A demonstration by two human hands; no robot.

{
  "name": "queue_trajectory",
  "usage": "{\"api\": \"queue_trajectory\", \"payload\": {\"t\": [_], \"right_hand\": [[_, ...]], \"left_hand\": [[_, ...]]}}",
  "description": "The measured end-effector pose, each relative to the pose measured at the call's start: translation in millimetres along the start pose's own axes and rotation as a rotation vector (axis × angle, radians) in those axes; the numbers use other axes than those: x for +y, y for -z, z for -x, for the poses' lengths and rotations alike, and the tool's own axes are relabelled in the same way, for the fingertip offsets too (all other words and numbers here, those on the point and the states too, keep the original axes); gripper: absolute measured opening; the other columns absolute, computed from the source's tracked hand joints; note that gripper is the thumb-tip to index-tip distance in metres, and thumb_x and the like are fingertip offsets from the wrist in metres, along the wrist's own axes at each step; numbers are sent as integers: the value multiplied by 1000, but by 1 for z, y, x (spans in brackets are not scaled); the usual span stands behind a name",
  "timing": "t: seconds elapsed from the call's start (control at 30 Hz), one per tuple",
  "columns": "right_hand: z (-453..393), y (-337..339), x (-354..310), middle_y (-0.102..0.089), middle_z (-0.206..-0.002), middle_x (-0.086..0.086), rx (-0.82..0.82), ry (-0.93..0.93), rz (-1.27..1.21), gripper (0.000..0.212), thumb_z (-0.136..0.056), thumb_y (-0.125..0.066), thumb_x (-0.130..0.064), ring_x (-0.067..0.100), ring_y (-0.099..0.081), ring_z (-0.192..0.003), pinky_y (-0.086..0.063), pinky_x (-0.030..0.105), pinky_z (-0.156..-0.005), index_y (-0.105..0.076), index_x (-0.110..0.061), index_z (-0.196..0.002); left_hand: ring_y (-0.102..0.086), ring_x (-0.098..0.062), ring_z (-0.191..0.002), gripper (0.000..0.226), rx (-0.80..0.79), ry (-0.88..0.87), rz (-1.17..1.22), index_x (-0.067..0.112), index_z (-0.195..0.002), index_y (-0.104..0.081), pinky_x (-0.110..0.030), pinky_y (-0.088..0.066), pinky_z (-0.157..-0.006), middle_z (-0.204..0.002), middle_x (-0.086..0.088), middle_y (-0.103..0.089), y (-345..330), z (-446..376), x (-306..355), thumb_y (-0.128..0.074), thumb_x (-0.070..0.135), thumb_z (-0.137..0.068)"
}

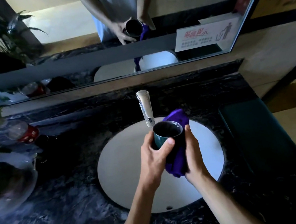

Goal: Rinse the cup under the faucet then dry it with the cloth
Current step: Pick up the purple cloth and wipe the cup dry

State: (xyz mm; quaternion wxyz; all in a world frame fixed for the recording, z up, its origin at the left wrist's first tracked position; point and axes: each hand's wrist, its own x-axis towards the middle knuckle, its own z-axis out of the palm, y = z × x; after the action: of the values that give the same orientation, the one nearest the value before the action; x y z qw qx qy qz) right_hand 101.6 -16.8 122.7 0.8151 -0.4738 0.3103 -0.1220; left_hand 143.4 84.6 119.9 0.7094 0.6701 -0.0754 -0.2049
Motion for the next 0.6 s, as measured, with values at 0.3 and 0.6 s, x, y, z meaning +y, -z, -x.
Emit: {"api": "queue_trajectory", "payload": {"t": [0.3, 0.6], "right_hand": [[10, 13, 6, -66, -132, -7, -135, 296, 430, 58, -97, -38, -62, 10, -60, -124, -47, 36, -104, -50, -28, -142], [7, 11, 4, -76, -87, -10, 5, 144, 542, 42, -107, -34, -41, 3, -70, -84, -52, 23, -74, -71, -28, -95]], "left_hand": [[-69, -21, -119, 87, -1, 30, 58, 15, -133, -56, -34, -56, -96, -125, -3, -73, -6, 8, -8, -88, 63, -67], [-67, -43, -120, 60, 32, 169, 201, 11, -127, -68, -54, -55, -102, -122, -24, -73, -11, 15, -26, -71, 55, -86]]}}
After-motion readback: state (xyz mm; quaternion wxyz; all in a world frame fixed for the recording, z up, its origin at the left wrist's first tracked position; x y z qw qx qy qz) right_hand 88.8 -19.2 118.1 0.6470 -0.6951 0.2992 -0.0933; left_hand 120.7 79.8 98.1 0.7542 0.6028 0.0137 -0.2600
